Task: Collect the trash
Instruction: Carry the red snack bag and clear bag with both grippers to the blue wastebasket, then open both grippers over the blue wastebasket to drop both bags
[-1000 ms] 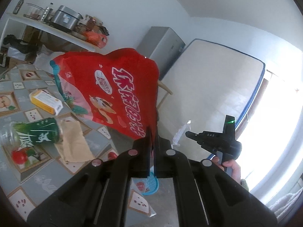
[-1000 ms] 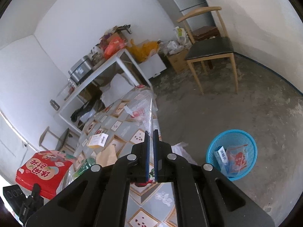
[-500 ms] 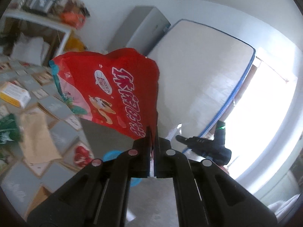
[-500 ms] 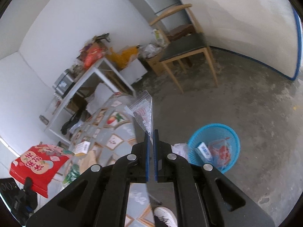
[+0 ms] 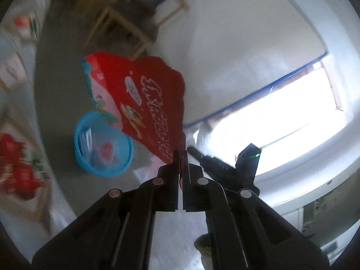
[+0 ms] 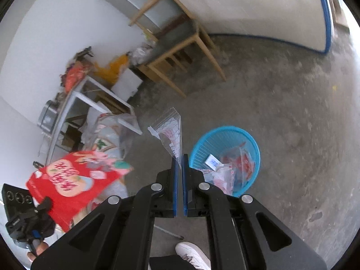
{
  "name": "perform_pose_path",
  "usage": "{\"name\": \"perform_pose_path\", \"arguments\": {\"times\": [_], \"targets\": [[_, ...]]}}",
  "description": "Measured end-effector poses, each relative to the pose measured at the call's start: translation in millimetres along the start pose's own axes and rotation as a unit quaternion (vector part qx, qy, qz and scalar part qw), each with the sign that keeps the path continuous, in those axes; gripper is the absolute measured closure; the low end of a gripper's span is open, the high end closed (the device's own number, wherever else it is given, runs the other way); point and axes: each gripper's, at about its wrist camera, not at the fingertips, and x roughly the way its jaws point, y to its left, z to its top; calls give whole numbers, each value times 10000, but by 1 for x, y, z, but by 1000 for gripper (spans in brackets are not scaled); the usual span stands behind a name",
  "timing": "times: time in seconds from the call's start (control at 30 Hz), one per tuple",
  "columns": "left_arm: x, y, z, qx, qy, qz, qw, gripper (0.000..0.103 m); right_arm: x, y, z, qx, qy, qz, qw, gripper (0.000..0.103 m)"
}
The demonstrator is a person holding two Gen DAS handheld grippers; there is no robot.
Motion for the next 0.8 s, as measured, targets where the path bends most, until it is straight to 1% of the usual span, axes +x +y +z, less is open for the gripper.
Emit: {"name": "perform_pose_path", "arguments": {"times": [0.1, 0.2, 0.27, 0.37, 0.43, 0.47, 0.5, 0.53, 0.57, 0.6, 0.67, 0.77, 0.8], "targets": [[54, 16, 9, -131, 511, 376, 9979, 102, 27, -12, 10, 39, 90, -147, 9998, 99], [103, 32, 17, -210, 901, 670, 9935, 102, 47, -17, 22, -30, 130, -304, 9994, 99], [128, 41, 23, -257, 1061, 864, 9903, 102, 64, -17, 33, -93, 136, -469, 9988, 99], [166, 51, 32, -191, 1299, 1157, 9846, 102, 83, -15, 49, -222, 54, -653, 9976, 99], [188, 61, 36, -187, 1438, 1374, 9798, 102, 101, -13, 59, -393, 52, -704, 9967, 99], [198, 67, 37, -184, 1498, 1574, 9759, 97, 108, -14, 61, -414, 109, -707, 9966, 99], [203, 71, 36, -197, 1546, 1691, 9732, 91, 118, -15, 61, -417, 184, -706, 9965, 98], [207, 75, 35, -248, 1589, 1796, 9705, 73, 131, -17, 60, -438, 303, -716, 9960, 97], [208, 81, 35, -362, 1588, 1917, 9678, 60, 148, -20, 57, -473, 473, -807, 9945, 92], [206, 83, 35, -430, 1544, 1937, 9679, 59, 161, -24, 53, -493, 618, -917, 9926, 80], [202, 85, 36, -495, 1524, 1898, 9687, 58, 188, -35, 44, -461, 931, -1105, 9884, 64], [185, 80, 36, -415, 1445, 1899, 9702, 53, 205, -47, 34, -362, 1158, -1145, 9860, 64], [178, 77, 37, -352, 1393, 1933, 9706, 52, 206, -49, 31, -322, 1184, -1128, 9860, 62]]}}
